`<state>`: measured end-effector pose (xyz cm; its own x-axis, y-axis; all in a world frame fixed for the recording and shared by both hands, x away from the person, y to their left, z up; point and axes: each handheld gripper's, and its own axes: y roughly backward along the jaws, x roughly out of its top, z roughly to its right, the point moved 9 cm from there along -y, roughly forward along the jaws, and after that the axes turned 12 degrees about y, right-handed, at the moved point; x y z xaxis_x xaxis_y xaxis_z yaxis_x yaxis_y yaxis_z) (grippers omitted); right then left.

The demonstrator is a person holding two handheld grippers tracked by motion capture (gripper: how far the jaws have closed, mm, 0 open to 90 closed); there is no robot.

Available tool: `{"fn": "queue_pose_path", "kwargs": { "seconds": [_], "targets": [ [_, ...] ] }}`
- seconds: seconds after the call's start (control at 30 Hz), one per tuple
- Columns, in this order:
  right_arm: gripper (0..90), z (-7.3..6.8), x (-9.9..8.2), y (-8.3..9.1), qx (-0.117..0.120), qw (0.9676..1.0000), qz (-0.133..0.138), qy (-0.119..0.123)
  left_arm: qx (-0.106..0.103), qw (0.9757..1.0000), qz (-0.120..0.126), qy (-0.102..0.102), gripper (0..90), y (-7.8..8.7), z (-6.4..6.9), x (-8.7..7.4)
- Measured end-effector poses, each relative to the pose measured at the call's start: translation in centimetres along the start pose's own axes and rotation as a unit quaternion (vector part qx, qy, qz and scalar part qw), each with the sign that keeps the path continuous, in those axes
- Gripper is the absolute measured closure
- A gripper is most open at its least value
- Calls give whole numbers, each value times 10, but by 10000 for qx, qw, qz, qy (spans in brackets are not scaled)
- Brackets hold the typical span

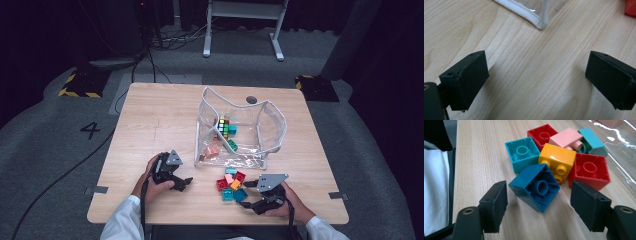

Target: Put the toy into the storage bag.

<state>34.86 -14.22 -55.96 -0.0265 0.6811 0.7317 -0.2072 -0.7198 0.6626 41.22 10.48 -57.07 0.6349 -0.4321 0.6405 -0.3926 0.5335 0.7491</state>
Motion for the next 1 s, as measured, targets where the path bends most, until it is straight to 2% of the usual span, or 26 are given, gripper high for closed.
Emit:
{"fn": "queue_pose_path", "kwargs": {
  "seconds": [0.13, 0.27, 0.33, 0.5, 0.6, 1.0],
  "targets": [
    [301, -2, 2, -6, 38, 10000, -15, 74, -1, 10000, 3, -5, 47, 0, 0, 0],
    [304, 0, 3, -7, 53, 10000, -10, -9, -2, 10000, 10, -15, 47, 0, 0, 0],
    [305, -1, 4, -9, 62, 10000, -18, 69, 11, 10000, 15, -28, 47, 0, -1, 0],
    [361, -4, 8, -12, 164, 9998, 11, 136, -8, 10000, 11, -13, 47, 0, 0, 0],
    [398, -5, 8, -12, 183, 9998, 54, 110, -3, 10000, 11, -14, 47, 0, 0, 0],
    [405, -2, 2, -4, 142, 9998, 0, 125, -9, 10000, 8, -9, 47, 0, 0, 0]
  ]
}}
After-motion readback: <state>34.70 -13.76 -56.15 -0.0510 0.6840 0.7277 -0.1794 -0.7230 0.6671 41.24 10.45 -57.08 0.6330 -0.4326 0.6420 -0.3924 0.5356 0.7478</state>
